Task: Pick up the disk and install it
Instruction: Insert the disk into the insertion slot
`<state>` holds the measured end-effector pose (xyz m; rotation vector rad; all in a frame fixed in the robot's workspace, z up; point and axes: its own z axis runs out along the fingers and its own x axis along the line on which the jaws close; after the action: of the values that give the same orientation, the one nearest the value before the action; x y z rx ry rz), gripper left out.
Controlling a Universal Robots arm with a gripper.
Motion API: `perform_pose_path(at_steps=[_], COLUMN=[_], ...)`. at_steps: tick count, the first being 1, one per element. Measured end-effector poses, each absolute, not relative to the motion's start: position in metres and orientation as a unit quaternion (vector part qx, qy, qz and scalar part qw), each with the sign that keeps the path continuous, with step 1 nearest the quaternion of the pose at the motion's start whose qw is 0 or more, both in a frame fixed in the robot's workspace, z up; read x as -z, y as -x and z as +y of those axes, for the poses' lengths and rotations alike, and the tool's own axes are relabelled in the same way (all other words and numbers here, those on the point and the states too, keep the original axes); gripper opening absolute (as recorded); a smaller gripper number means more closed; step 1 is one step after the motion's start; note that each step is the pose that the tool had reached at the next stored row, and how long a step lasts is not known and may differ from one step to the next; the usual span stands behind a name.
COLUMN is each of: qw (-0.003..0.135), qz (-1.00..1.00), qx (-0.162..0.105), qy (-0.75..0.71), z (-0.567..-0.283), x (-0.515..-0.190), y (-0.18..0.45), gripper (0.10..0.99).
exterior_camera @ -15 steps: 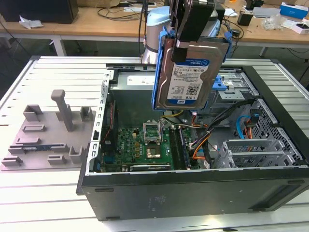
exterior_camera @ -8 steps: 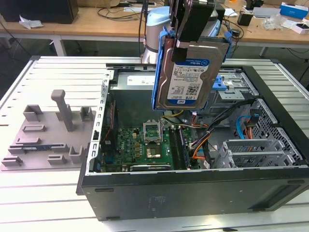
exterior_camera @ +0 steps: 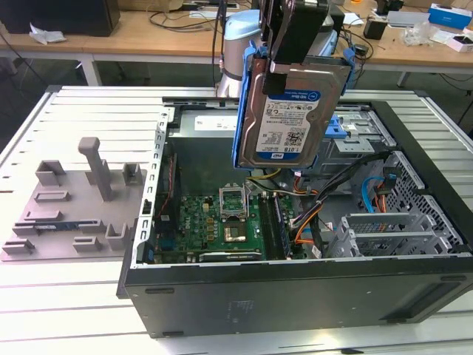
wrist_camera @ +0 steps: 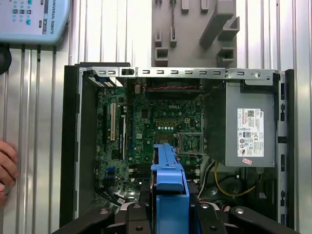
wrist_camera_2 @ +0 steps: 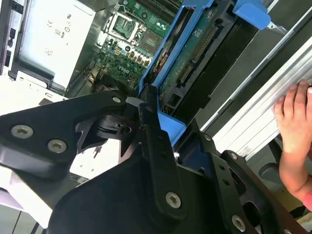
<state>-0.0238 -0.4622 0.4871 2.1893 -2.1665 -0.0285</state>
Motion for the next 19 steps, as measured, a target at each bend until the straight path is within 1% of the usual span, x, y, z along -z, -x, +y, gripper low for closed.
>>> perform_pose_path(at_steps=[2, 5, 10, 19], qw=[0.028, 0.013, -0.008, -0.008], qz=[-0.703, -0.703, -0.703, -0.703], qx=[0.007, 0.002, 0.021, 0.021], qy=[-0.711, -0.711, -0.711, -0.711], z=[-0.462, -0.463, -0.478, -0.481], x=[-0.487, -0.486, -0.484, -0.484], y=[0.024, 0.027, 0.027, 0.026], gripper=[0.365, 0.365, 0.365, 0.365])
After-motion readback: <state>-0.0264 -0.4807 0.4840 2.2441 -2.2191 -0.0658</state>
